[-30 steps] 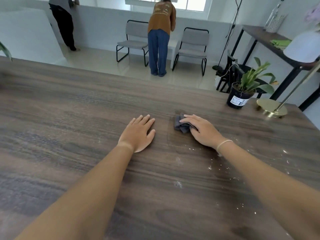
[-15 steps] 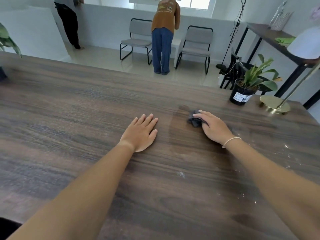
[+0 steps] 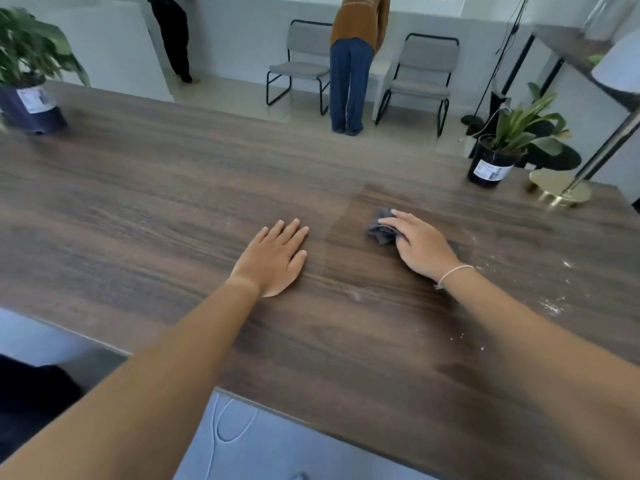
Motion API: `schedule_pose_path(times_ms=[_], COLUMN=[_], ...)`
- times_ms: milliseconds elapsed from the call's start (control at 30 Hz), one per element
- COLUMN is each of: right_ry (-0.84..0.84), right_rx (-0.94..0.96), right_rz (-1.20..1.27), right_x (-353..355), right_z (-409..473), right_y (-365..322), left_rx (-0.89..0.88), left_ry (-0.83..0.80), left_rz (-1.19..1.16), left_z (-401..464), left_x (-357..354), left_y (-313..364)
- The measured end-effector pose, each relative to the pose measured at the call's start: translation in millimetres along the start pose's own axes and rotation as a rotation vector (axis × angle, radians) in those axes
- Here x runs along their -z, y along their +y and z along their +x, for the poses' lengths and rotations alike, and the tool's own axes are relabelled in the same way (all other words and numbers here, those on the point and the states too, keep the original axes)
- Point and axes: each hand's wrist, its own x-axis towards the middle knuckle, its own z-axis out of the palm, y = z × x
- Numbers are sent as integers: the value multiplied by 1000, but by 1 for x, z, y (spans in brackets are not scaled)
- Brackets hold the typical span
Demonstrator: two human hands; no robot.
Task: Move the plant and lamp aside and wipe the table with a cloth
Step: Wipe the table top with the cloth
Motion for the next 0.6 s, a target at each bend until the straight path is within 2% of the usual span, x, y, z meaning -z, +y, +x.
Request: schedule_pose_path(times_ms=[133,200,267,367,433,500,600], right_ry=[-226,-300,-260,-89,7,2,-197], right_rx=[454,551,488,146,18,102,434], right_rz=[58,112,83,16,-19,-25,-11], right_x=[-18,-4,16,28,18,-1,-19], right_z=[-91,-131,-131,-87,-64,-72,-145], right_y=[-64,-57,-26,21,12,-26,-85], left_rx=[18,37,60,82,90,87,70], left_ry=[0,-12,-15,-6,-1,-12,-11], left_rz=[34,31,25,23,21,14,8], left_z=[-27,-39,-49,-58,-61,-62,-63], left_x=[-3,-5,-6,-7,-8,-6,-5], left_y=[2,3,6,9,11,11,10])
